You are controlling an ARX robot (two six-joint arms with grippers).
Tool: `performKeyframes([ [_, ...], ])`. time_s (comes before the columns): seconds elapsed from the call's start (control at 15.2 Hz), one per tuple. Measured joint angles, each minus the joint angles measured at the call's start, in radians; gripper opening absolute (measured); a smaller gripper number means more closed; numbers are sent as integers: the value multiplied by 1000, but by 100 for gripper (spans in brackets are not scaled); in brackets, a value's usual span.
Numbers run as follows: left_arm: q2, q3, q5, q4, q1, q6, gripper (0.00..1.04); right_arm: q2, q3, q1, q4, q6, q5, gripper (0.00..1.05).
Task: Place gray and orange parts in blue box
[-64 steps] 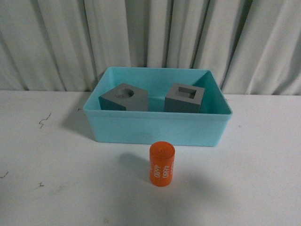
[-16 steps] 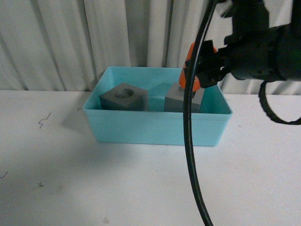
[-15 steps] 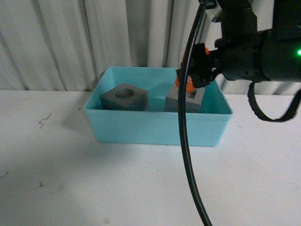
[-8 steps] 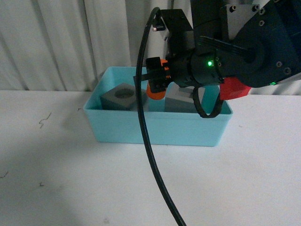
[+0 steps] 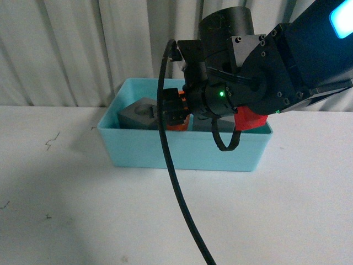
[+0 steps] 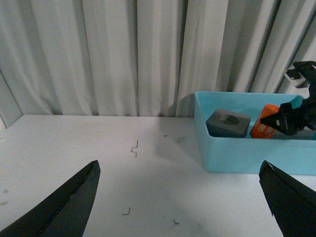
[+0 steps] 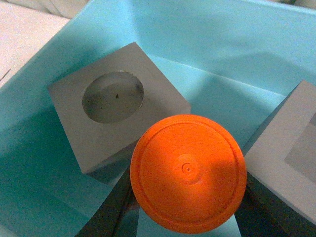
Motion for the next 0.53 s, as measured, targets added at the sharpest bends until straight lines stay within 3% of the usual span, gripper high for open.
performKeyframes([
  [0.53, 0, 0, 0, 0, 0, 0, 98, 30, 27, 5, -31, 7, 11, 46],
])
